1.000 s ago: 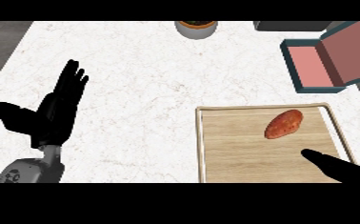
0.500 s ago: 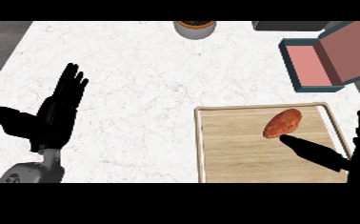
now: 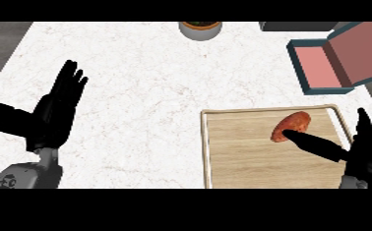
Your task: Pick the sweet potato from the tray and place it in the cardboard box
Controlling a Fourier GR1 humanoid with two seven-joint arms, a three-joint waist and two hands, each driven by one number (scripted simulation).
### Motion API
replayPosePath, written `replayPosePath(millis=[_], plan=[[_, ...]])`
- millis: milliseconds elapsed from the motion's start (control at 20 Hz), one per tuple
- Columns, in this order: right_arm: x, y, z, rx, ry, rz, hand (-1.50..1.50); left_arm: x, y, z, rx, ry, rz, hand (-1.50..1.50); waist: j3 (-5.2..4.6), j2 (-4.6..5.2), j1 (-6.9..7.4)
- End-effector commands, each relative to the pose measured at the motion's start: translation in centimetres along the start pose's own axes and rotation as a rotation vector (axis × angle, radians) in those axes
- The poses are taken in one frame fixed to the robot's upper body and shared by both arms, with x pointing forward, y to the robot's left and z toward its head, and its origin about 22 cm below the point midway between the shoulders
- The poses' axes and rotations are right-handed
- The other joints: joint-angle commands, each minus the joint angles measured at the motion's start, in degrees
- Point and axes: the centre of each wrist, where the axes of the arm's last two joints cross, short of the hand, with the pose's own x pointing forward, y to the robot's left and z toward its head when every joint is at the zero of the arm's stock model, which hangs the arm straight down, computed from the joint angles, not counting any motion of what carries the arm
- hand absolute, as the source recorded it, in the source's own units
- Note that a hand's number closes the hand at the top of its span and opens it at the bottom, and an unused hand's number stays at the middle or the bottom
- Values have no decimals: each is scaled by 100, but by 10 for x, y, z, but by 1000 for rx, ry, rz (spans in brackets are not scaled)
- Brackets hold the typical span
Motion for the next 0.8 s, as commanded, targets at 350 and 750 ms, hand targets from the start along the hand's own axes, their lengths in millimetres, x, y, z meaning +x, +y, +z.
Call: replayPosePath(millis=[350,750], plan=[[-22,16,-19,-14,160,52,-150,-15,-1,20,13,5,6,0,2,-3,6],[-5,31,-21,18,159,60,-150,1,-10,0,11,-5,5,0,2,-4,-9]])
